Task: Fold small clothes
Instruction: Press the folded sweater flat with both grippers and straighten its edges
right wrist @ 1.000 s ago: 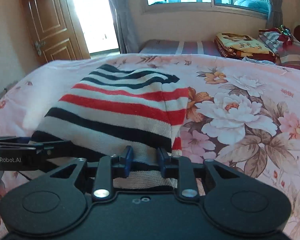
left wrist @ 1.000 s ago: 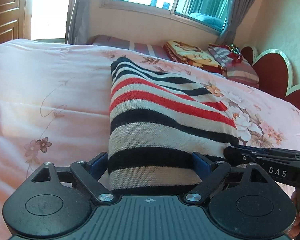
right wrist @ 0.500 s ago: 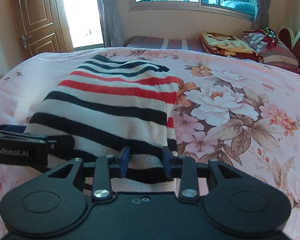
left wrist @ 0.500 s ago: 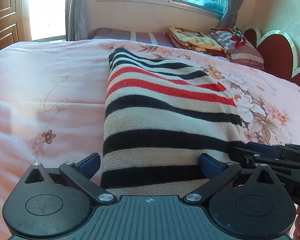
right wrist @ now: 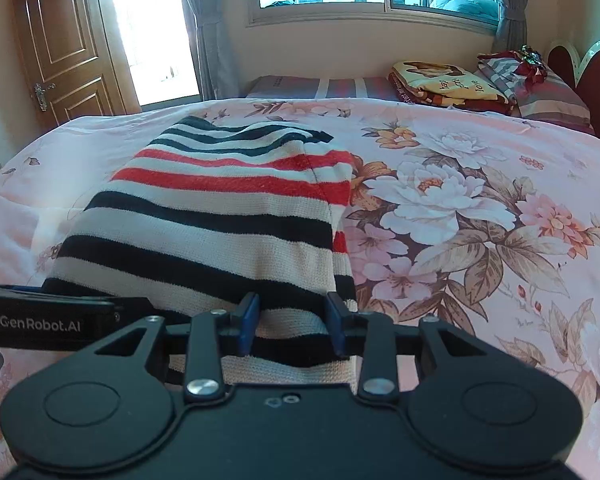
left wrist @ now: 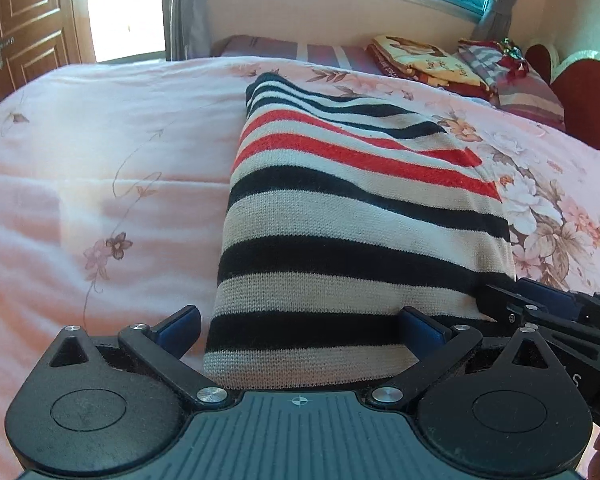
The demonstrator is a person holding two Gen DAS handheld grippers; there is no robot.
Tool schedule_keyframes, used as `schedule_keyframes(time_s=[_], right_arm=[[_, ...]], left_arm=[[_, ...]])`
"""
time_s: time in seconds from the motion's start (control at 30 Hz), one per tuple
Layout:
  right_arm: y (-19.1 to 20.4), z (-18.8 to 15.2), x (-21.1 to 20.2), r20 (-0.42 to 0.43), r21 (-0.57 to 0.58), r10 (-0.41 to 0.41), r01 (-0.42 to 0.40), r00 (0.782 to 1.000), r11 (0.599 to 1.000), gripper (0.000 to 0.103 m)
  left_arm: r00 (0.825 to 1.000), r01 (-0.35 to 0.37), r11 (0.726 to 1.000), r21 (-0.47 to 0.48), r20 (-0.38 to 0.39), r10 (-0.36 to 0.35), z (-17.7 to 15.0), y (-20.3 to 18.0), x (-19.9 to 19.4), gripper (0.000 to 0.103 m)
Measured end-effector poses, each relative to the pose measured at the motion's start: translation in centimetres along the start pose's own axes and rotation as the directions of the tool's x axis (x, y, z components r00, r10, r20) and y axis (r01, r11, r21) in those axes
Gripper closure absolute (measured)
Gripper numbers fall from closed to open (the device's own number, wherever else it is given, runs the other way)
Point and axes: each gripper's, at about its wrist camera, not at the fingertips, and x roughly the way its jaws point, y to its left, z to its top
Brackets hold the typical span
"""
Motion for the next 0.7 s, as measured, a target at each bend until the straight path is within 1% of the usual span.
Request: schedule_keyframes(time_s=[0.07,0.13,0.17,0.2,0.23,0.27,0.3,0.37,0.43,0.5,0.57,0.6,0.63,0.67,0.7], right_arm=[[0.0,0.0,-0.1,0.0,0.001,-0.003,0.003,1.0,1.0,0.067],[0.2,0.2,-0.2,-0.004,-0.013,-0.009,0.009,1.0,1.0,0.067],[0.3,0.4,-0.4,-0.006,-0.02,-0.012,0.012,1.0,1.0,0.067],[0.3,0.7,-0.8,0.006,-0.014,-0.012,0.012,1.0,1.0,0.067],[0.2,1.1,-1.4,0.032,0.007,-0.009,0.009,0.999,1.0,0.067],[-0.1,1.6,-1.9,0.059,0.026,-0.008,0.006,0.998,1.0,0.067],[-0.3,2.4,-2.1,0.081,0.038,-0.013,0.01,0.997,0.999,0.067],[-0.5,4.3,-1.6,0.091,0.029,-0.031,0.029,0.995,0.999,0.066],[-0.7,5.9,-0.4,0.081,0.026,-0.05,0.048,0.995,0.999,0.064],[-0.9,6.9,1.3,0.063,0.042,-0.066,0.063,0.996,0.997,0.061],[-0.9,7.2,2.7,0.05,0.049,-0.075,0.072,0.996,0.996,0.06],[-0.7,7.2,3.5,0.035,0.033,-0.089,0.088,0.995,0.996,0.06],[-0.4,7.0,4.5,0.008,0.005,-0.103,0.103,0.995,0.995,0.06],[-0.1,6.6,5.4,-0.012,-0.021,-0.114,0.114,0.993,0.993,0.06],[-0.1,6.3,5.8,-0.012,-0.024,-0.115,0.115,0.993,0.993,0.06]], left_arm=[[0.999,-0.03,0.999,0.026,0.026,0.029,0.4,-0.4,-0.8,0.0],[0.996,-0.062,0.998,0.004,0.07,0.061,0.7,-0.4,-2.0,0.0],[0.993,-0.063,0.998,-0.02,0.103,0.064,1.1,-0.2,-2.9,0.0],[0.989,-0.056,0.998,-0.037,0.134,0.06,1.5,0.1,-3.6,0.0],[0.983,-0.044,0.998,-0.049,0.178,0.052,2.1,0.3,-4.2,0.0],[0.978,-0.026,0.998,-0.053,0.205,0.037,2.9,0.5,-4.4,0.0],[0.978,-0.006,0.999,-0.054,0.207,0.017,3.9,0.7,-4.1,0.0],[0.987,0.005,0.999,-0.048,0.158,0.003,6.2,0.6,-2.4,0.0],[0.993,-0.016,1.0,-0.009,0.116,0.017,7.6,0.2,-0.4,0.0],[0.996,-0.039,0.998,0.045,0.083,0.036,8.0,-0.2,1.6,0.0],[0.998,-0.039,0.996,0.085,0.046,0.035,7.6,-0.3,3.6,0.0],[0.999,-0.026,0.997,0.077,0.041,0.023,7.4,0.0,4.2,0.0],[0.999,0.001,0.999,0.047,0.052,-0.004,7.1,0.4,4.3,0.0],[0.999,0.019,1.0,0.019,0.047,-0.02,7.0,0.9,4.5,0.0],[0.999,0.03,1.0,-0.001,0.038,-0.03,6.9,1.1,4.6,0.0]])
